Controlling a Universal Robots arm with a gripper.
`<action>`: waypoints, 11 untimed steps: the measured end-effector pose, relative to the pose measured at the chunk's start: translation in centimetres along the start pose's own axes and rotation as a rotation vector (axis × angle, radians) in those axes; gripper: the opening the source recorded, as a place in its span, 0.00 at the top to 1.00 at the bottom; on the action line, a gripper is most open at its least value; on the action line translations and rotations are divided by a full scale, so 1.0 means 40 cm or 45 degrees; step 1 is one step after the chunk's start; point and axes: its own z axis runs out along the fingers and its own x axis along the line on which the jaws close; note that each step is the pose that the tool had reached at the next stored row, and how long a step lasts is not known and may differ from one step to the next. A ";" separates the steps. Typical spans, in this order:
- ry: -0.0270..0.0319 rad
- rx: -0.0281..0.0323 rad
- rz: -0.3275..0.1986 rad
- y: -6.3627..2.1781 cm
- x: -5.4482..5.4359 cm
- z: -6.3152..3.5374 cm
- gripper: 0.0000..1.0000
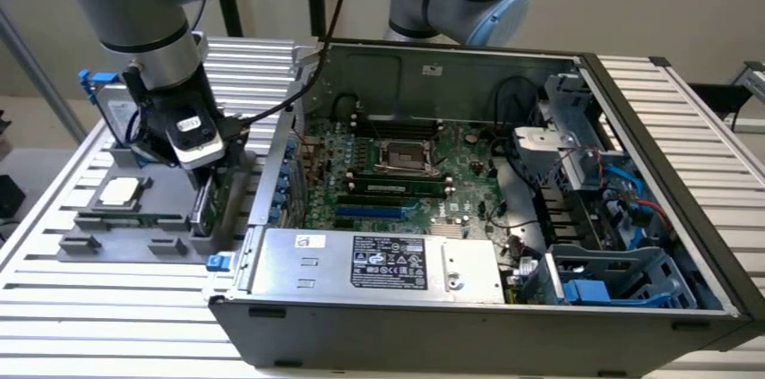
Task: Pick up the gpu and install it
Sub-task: 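Pick up the gpu and move the gpu toward the slot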
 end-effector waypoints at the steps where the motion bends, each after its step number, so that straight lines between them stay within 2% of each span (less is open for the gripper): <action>1: 0.0000 0.0000 0.000 0.000 0.000 0.000 0.73; 6: -0.0003 -0.0004 0.000 0.000 -0.001 -0.006 0.73; 11: 0.0019 -0.0001 0.000 0.002 -0.001 -0.045 0.73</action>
